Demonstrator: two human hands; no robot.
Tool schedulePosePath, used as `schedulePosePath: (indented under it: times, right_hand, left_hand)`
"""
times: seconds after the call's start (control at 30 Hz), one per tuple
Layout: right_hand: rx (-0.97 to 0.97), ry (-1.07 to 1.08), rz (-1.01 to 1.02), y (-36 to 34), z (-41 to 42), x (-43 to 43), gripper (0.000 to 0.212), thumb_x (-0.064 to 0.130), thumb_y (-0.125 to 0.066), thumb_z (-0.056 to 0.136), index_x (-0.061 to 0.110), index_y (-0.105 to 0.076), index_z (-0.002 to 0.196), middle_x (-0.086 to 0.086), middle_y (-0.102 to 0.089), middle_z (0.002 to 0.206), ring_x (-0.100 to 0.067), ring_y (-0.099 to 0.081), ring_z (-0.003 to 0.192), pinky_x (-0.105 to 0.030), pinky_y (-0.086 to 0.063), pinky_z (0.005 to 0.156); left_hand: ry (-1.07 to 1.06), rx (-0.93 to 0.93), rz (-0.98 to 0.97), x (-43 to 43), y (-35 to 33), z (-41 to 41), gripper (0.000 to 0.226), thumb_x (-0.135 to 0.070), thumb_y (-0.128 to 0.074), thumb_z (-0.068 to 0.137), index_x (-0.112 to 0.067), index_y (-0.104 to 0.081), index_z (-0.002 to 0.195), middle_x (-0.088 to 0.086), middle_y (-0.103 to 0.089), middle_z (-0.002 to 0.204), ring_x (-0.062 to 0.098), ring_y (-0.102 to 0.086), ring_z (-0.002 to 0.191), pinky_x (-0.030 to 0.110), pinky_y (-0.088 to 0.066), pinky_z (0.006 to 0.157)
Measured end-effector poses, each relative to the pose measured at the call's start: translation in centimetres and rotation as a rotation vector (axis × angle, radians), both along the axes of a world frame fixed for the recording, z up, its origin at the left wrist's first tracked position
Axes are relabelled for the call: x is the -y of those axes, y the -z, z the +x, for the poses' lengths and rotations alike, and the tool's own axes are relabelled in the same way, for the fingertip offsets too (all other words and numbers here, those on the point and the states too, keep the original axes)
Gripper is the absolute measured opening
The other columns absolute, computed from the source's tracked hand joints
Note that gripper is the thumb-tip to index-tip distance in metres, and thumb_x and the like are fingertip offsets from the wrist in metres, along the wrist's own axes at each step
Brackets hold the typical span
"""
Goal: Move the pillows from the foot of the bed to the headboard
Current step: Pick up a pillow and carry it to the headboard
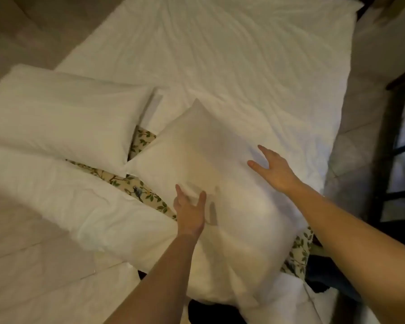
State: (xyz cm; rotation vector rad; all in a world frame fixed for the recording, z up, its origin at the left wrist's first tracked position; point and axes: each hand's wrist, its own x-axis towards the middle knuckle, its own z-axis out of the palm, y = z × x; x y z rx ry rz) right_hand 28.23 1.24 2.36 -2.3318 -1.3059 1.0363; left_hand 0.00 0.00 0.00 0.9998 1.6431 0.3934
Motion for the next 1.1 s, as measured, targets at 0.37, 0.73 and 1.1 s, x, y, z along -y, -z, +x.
schedulePosePath:
  times: [0.37,0.73,1.1]
  right_hand:
    - [-0.043,-0.013,-0.123,10.5,3.7,-4.4,0.112,0.108,-0.038,0.068,0.055,-0.021,0.164,-0.009,-0.043,0.163,-0.033,-0.039,0.15,-0.053,-0.031,0.125]
    - [-0.166,0.003,-0.166,14.1,4.0,-6.6,0.102,0.106,-0.053,0.065,0.075,-0.013,0.154,0.005,-0.02,0.176,-0.026,-0.027,0.16,-0.053,-0.024,0.129]
    - [-0.036,-0.11,-0.148,13.9,0.5,-3.9,0.095,0.098,-0.045,0.079,0.071,0.003,0.157,-0.003,-0.028,0.172,-0.04,-0.034,0.152,-0.056,-0.033,0.123]
  left_hand:
    - [-0.277,-0.059,-0.049,0.0,8.7,3.4,0.114,-0.074,-0.069,0.087,-0.041,0.001,0.17,0.003,0.003,0.178,0.033,-0.011,0.164,0.054,-0.023,0.127]
    - [-0.407,0.066,-0.022,1.0,12.1,5.0,0.13,-0.072,-0.082,0.077,-0.04,0.004,0.17,-0.003,-0.018,0.175,0.021,-0.019,0.161,0.045,-0.02,0.129]
    - [-0.458,0.104,-0.004,1.2,12.6,5.5,0.13,-0.08,-0.08,0.073,-0.044,-0.001,0.169,-0.009,-0.03,0.17,0.019,-0.036,0.153,0.05,-0.034,0.127]
